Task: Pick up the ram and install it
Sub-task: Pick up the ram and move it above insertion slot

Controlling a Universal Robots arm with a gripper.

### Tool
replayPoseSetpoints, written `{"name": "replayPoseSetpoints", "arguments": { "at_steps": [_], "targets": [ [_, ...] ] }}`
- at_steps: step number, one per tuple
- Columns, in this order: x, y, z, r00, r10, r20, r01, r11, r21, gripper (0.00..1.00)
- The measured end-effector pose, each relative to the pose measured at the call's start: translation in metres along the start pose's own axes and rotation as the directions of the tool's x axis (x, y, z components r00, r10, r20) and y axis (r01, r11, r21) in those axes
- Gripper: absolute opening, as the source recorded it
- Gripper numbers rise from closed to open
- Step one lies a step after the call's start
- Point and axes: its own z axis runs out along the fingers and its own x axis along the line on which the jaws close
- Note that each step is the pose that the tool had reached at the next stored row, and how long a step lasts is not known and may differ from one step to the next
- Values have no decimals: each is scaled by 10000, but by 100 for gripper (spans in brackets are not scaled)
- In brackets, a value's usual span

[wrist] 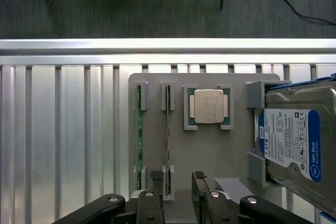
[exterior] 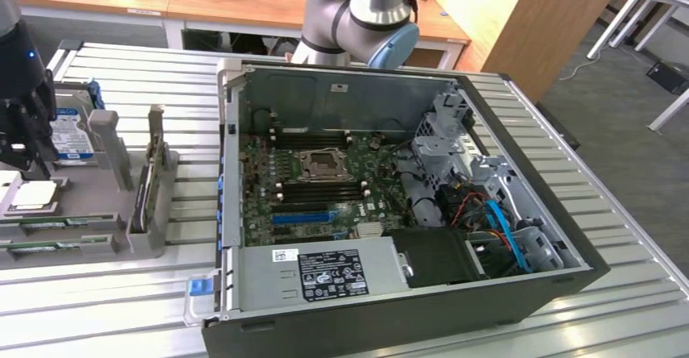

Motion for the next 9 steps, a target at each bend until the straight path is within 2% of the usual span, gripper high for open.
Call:
{"name": "replayPoseSetpoints", "arguments": {
  "at_steps": [9],
  "targets": [
    [2, -3, 67, 10000, -14, 0, 14, 10000, 0, 35]
  ]
}}
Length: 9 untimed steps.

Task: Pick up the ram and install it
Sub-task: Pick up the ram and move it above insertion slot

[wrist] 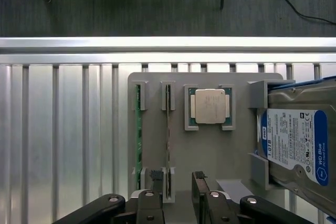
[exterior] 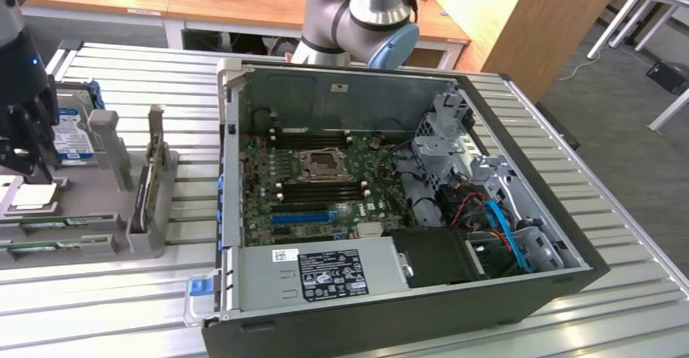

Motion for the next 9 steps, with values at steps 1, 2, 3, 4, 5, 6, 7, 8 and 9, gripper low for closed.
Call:
{"name": "replayPoseSetpoints", "arguments": {
  "at_steps": [1, 2, 3, 4, 5, 6, 7, 8, 9],
  "targets": [
    [0, 0, 6, 10000, -1, 0, 1, 10000, -1, 35],
    [0, 0, 12, 10000, -2, 0, 2, 10000, -1, 35],
    [0, -1, 19, 10000, -3, 0, 3, 10000, 0, 35],
    [1, -1, 25, 10000, -4, -1, 4, 10000, -1, 35],
    [1, -1, 30, 10000, -5, 0, 5, 10000, -1, 35],
    [1, -1, 35, 10000, -6, -1, 6, 10000, -1, 35],
    [1, -1, 38, 10000, -7, -2, 7, 10000, -2, 35],
    [1, -1, 40, 10000, -7, -2, 7, 10000, -3, 35],
    [1, -2, 43, 10000, -7, -2, 7, 10000, -2, 35]
  ]
}}
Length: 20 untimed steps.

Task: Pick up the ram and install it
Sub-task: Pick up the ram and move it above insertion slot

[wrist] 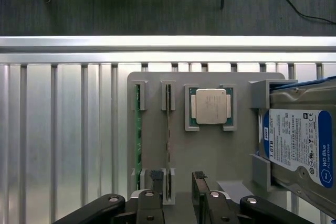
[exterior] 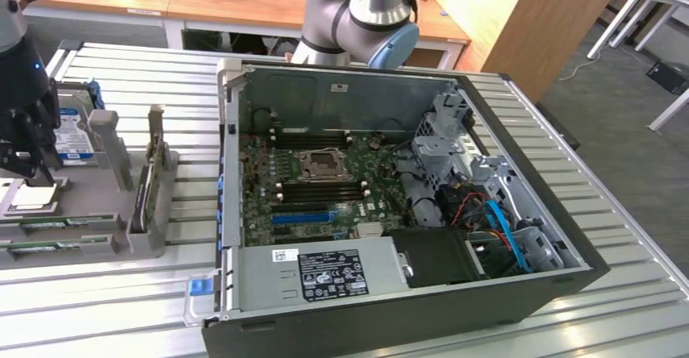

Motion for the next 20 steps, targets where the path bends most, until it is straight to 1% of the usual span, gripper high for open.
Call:
{"name": "replayPoseSetpoints", "arguments": {
  "at_steps": [8, 14, 20],
  "targets": [
    [2, 0, 18, 10000, -8, 7, 8, 10000, 15, 35],
    [9, 3, 29, 10000, -50, 43, 50, 10000, 81, 35],
    [10, 4, 35, 10000, -53, 45, 53, 9999, 85, 35]
  ]
}}
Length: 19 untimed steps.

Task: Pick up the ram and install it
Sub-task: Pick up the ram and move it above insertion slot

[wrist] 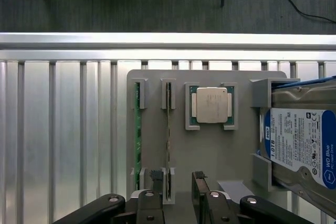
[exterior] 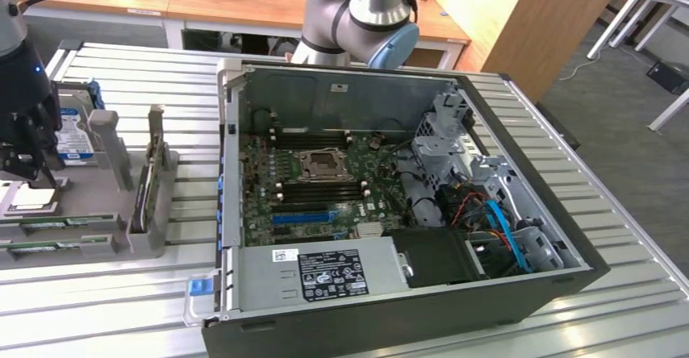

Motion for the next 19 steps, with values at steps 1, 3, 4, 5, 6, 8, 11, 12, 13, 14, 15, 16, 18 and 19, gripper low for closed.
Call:
{"name": "replayPoseSetpoints", "arguments": {
  "at_steps": [1, 3, 4, 5, 6, 8, 11, 12, 13, 14, 15, 16, 18, 19],
  "targets": [
    [0, 0, 8, 10000, 0, 1, 0, 10000, 2, 35],
    [0, 0, 19, 10000, 0, 0, 0, 10000, -1, 35],
    [1, 0, 23, 10000, 0, -1, 0, 10000, -2, 35],
    [1, 0, 26, 10000, 0, -1, 0, 10000, -1, 35],
    [1, 0, 31, 10000, 0, 0, 0, 10000, 0, 35],
    [1, 5, 42, 10000, 1, 0, -1, 10000, 0, 35],
    [2, 12, 56, 10000, 38, 2, -38, 10000, 2, 35],
    [2, 14, 58, 10000, 50, 3, -50, 10000, 3, 35],
    [2, 16, 58, 10000, 57, 2, -57, 10000, 2, 35],
    [2, 18, 59, 10000, 63, 2, -63, 10000, 2, 35],
    [2, 21, 60, 10000, 70, 2, -70, 10000, 1, 35],
    [2, 22, 61, 10000, 75, 3, -75, 10000, 2, 35],
    [2, 25, 62, 10000, 82, 3, -82, 10000, 3, 35],
    [2, 25, 61, 10000, 82, 3, -82, 10000, 2, 35]
  ]
}}
